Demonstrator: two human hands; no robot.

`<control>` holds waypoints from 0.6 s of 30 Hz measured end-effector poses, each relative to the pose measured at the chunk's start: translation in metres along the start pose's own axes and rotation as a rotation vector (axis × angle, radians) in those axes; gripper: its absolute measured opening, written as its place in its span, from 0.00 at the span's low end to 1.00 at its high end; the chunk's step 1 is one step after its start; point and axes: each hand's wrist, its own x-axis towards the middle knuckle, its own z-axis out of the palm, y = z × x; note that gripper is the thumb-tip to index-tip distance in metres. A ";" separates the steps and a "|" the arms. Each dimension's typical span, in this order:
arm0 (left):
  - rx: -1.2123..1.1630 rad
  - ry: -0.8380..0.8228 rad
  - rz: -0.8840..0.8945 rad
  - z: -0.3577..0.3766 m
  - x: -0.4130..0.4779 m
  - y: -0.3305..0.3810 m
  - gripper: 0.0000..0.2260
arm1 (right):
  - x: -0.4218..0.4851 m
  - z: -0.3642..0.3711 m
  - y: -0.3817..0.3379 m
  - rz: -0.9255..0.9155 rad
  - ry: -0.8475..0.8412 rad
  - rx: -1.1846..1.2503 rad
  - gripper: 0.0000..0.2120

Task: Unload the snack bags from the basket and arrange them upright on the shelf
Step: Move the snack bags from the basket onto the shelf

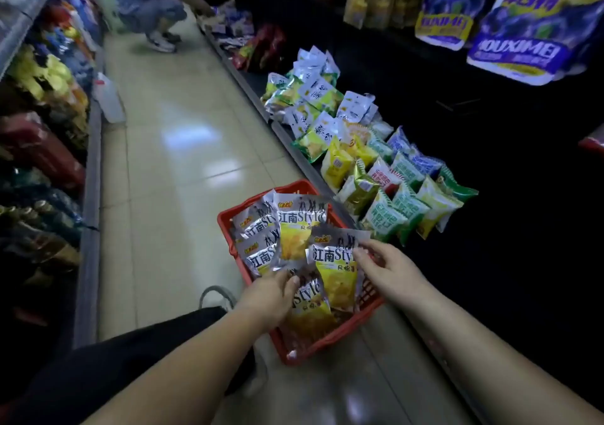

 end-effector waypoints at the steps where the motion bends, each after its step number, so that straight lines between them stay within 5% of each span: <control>1: -0.007 -0.016 0.016 0.004 0.010 -0.006 0.23 | 0.014 0.004 0.005 -0.017 0.020 -0.015 0.26; 8: 0.033 -0.040 0.104 0.004 0.056 -0.017 0.17 | 0.098 0.035 0.050 0.059 -0.065 -0.234 0.29; 12: -0.094 0.016 0.103 -0.019 0.085 -0.013 0.09 | 0.115 0.045 0.068 0.024 -0.009 -0.205 0.19; 18: -0.255 0.138 0.071 -0.053 0.137 -0.001 0.07 | 0.122 0.051 0.071 0.088 -0.004 -0.231 0.20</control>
